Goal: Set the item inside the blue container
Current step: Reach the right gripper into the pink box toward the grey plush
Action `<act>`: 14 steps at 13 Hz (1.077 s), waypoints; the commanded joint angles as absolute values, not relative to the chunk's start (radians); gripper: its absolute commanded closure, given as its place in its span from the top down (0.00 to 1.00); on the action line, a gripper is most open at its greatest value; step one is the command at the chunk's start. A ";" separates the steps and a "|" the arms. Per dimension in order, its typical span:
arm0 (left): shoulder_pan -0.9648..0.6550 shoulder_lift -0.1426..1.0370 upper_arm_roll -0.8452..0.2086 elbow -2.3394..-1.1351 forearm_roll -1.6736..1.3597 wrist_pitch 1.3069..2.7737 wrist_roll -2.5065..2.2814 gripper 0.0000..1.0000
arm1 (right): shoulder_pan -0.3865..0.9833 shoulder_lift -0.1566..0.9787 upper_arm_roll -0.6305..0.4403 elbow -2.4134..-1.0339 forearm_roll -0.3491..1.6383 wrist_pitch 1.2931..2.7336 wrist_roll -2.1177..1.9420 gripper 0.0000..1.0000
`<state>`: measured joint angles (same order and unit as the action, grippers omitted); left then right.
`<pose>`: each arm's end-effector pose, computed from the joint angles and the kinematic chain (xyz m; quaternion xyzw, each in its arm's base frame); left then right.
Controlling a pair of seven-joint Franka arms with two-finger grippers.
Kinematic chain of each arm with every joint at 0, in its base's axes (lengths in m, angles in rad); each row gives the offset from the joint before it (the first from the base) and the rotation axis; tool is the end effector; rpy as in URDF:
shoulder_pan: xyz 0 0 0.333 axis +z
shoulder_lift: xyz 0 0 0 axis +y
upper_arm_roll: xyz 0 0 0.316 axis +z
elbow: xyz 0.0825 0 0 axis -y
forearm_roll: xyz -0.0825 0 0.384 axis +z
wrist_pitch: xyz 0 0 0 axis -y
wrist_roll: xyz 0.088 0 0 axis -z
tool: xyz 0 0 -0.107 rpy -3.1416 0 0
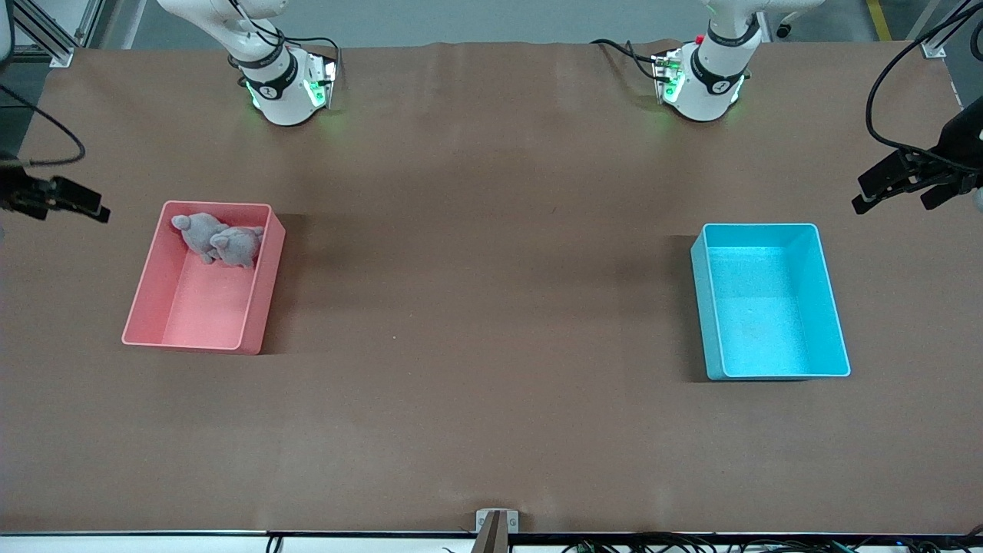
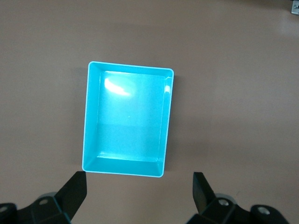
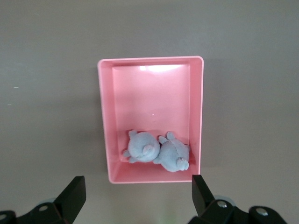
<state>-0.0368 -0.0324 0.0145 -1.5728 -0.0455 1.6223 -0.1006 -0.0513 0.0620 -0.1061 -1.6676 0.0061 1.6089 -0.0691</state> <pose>0.5498 -0.0168 0.6463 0.9981 0.0393 0.0394 0.0255 0.5618 -0.0870 0.5474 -0.9972 0.0445 0.0598 0.0065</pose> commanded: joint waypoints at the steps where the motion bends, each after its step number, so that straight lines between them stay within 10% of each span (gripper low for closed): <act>1: -0.031 -0.044 0.009 -1.571 -0.051 1.608 -0.095 1.00 | -0.101 0.107 -0.100 -1.708 0.014 1.640 -0.046 1.00; 14: -0.029 -0.043 0.011 -1.571 -0.051 1.606 -0.095 1.00 | -0.091 0.012 -0.094 -2.430 0.054 2.287 0.130 0.91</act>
